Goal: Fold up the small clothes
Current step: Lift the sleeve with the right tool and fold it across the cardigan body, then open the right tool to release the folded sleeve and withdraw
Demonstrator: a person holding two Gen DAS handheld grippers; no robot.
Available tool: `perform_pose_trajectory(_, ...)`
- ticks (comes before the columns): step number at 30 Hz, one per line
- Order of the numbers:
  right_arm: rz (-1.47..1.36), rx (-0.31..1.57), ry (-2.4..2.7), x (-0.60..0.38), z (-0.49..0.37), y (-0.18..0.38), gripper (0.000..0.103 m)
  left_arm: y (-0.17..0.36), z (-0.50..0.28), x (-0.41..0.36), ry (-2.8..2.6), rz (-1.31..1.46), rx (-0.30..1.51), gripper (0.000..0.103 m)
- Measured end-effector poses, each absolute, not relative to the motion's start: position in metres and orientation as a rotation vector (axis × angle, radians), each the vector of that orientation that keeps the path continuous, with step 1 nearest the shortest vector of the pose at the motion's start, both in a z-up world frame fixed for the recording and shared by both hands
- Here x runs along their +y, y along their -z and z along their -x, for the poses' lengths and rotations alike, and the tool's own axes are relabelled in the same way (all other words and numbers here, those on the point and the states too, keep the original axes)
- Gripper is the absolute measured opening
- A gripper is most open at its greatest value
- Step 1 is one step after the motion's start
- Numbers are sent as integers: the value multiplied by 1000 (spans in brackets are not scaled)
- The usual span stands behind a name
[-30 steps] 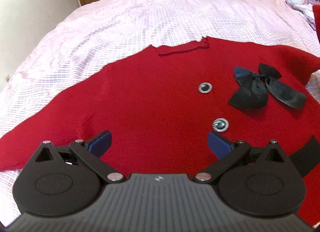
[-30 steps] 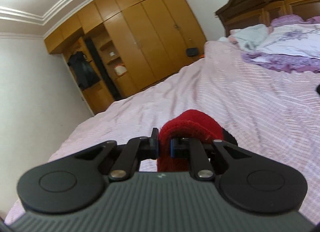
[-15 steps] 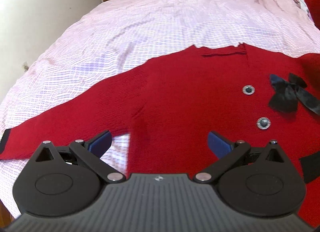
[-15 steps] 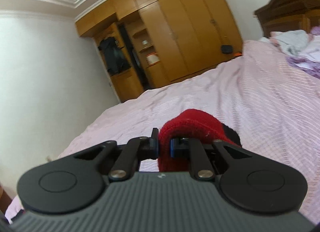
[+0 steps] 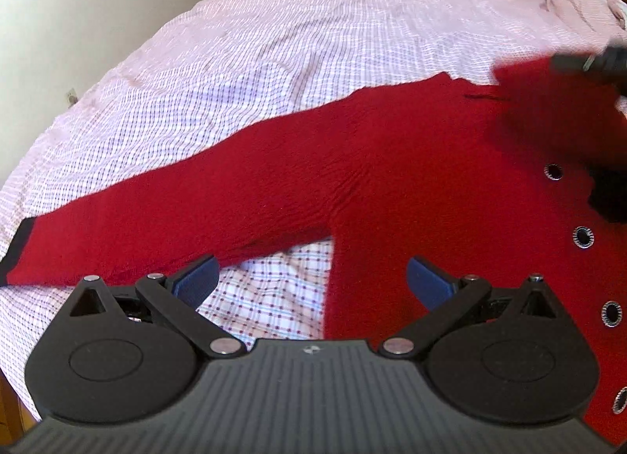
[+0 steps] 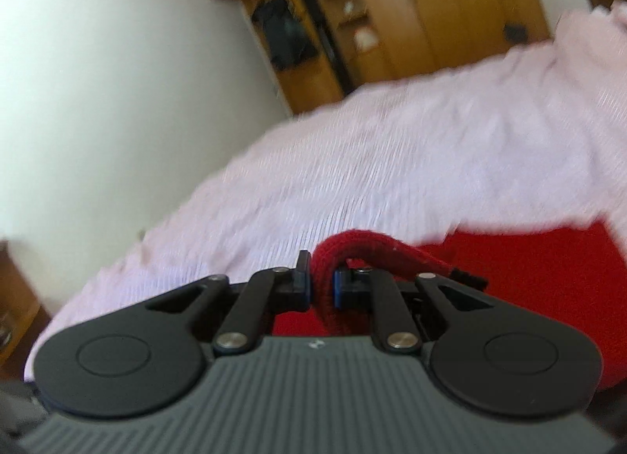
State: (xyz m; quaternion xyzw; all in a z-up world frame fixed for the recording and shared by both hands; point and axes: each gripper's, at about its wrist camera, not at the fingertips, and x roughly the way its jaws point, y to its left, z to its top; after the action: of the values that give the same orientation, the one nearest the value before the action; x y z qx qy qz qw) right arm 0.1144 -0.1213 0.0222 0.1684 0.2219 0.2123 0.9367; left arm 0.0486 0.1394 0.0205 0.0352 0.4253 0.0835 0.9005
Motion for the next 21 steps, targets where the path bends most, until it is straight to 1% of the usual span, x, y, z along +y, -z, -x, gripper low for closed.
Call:
perform_pose_trajectory(3,-339,535,-471,-102,-116,3,17,-18,-50,142,-179,-72,886,103)
perform_pose_trajectory(4,-334,560,-476,-98,-114,8,20,-18,-51,143,-179,-72,885,103)
perform_pose_trajectory(5,-327,590,-473,-95,-115,12,28,-18,-52,142,-178,-72,884,103)
perform_pose_trajectory(7,-318,644,-460,-93,-107,18,39,-21,-53,140,-174,-73,881,103)
perform_pose_trajectory(9,-323,662,-471,-95,-99,19,47,-25,-55,134,-163,-80,872,103)
perform_pose_trajectory(10,-318,661,-482,-96,-93,18,54,-27,-56,131,-156,-85,866,103)
perform_pose_trajectory(11,-308,656,-489,-99,-86,16,58,-29,-57,127,-149,-95,859,103)
perform_pose_trajectory(18,-348,670,-476,-142,-59,-1,58,-43,-61,92,-94,-129,824,103)
perform_pose_trajectory(21,-360,646,-443,-164,-51,-9,58,-50,-65,75,-54,-144,807,103)
